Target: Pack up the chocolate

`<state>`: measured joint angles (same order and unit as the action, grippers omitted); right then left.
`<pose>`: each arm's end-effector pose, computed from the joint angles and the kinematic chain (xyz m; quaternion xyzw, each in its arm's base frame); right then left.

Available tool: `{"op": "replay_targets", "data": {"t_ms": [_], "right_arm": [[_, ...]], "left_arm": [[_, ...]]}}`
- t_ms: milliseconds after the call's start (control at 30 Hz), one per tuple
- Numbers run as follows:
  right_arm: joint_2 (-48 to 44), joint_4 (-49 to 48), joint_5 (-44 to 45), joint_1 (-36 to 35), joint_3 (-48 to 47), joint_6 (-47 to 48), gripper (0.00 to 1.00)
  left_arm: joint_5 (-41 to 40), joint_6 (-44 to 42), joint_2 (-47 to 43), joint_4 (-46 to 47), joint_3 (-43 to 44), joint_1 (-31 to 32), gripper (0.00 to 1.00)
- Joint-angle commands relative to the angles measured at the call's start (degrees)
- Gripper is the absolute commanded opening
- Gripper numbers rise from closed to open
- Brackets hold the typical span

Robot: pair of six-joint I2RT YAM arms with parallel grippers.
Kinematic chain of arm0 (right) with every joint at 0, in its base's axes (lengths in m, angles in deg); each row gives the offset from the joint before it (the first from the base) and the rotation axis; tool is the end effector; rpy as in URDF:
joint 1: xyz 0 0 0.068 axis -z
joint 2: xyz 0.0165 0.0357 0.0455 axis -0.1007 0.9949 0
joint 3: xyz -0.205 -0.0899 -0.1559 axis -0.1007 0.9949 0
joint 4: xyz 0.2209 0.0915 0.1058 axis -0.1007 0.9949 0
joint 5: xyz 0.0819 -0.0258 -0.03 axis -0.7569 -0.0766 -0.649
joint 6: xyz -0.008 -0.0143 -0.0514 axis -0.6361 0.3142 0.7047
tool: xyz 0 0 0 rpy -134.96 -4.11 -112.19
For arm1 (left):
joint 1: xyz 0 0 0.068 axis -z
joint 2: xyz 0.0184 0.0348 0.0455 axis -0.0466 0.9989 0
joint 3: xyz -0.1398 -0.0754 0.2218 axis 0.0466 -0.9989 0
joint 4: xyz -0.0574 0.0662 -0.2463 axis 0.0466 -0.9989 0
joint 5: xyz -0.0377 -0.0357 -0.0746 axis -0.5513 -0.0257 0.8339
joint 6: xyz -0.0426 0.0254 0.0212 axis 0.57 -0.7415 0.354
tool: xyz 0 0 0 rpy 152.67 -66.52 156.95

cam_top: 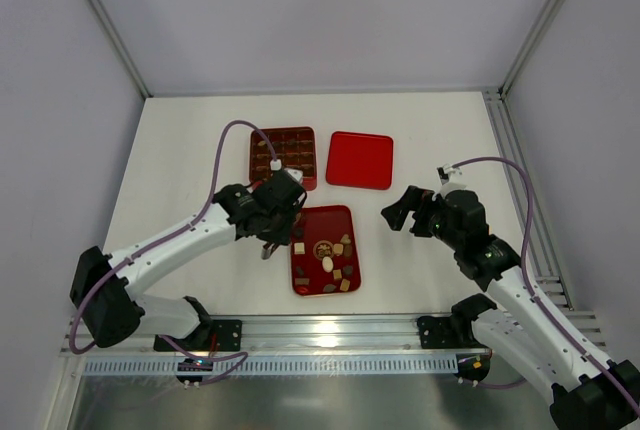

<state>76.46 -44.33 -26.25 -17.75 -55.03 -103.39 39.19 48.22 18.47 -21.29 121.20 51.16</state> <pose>0.1533 0.0695 0.2498 0.0396 0.8497 0.2693 0.4516 0.1725 -0.1847 0.2718 0.1142 0.9655 -0.0691 0.2237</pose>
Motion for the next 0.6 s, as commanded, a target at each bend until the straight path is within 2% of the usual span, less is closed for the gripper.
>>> {"op": "replay_targets", "data": {"t_ms": [0,567], "right_arm": [[-0.1,-2.9,0.4,-0.2,0.3,-0.2,1.00],[-0.2,-3.1,0.4,-0.2,0.6,-0.2,1.00]], "left_arm": [[0.0,-0.5,-2.2,-0.1,2.8,0.2,0.28],[1.4,-1.2,-3.9,-0.9,5.6,0.3,0.27]]}}
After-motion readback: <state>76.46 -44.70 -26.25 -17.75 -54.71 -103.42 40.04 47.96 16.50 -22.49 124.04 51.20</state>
